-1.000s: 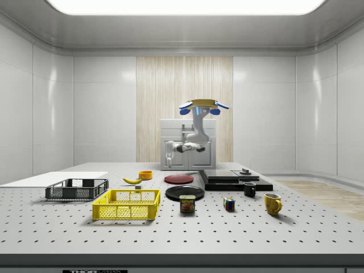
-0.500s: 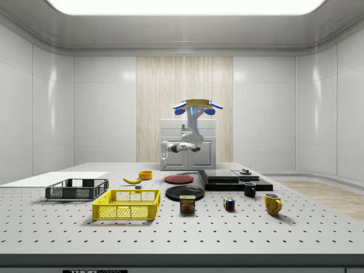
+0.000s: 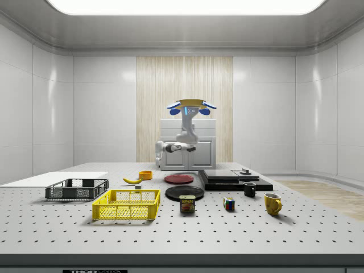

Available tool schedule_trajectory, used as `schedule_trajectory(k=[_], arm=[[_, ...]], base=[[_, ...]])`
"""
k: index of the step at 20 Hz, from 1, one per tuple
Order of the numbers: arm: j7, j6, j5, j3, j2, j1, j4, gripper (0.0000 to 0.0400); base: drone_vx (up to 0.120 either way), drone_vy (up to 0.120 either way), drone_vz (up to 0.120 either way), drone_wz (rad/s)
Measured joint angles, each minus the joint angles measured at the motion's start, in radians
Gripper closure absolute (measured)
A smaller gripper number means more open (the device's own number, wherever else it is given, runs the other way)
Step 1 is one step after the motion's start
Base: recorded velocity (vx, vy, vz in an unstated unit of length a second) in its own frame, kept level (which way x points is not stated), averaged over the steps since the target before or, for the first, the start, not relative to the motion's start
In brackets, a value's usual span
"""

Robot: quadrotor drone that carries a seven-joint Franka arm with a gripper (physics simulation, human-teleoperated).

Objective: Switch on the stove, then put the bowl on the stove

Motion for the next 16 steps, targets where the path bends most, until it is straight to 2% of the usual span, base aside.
schedule_trajectory(k=[6, 8, 13, 16], arm=[[0.001, 0.002, 0.001, 0.000, -0.002, -0.001, 0.000, 0.0000], [0.001, 0.003, 0.001, 0.001, -0.003, -0.001, 0.000, 0.0000], [0.002, 0.004, 0.002, 0.001, -0.004, -0.002, 0.000, 0.0000], [0.002, 0.005, 0.003, 0.001, -0.005, -0.003, 0.000, 0.0000]], base=[[0.120, 0.000, 0.000, 0.000], [0.120, 0.100, 0.000, 0.000], [0.120, 0.000, 0.000, 0.000], [0.120, 0.053, 0.000, 0.000]])
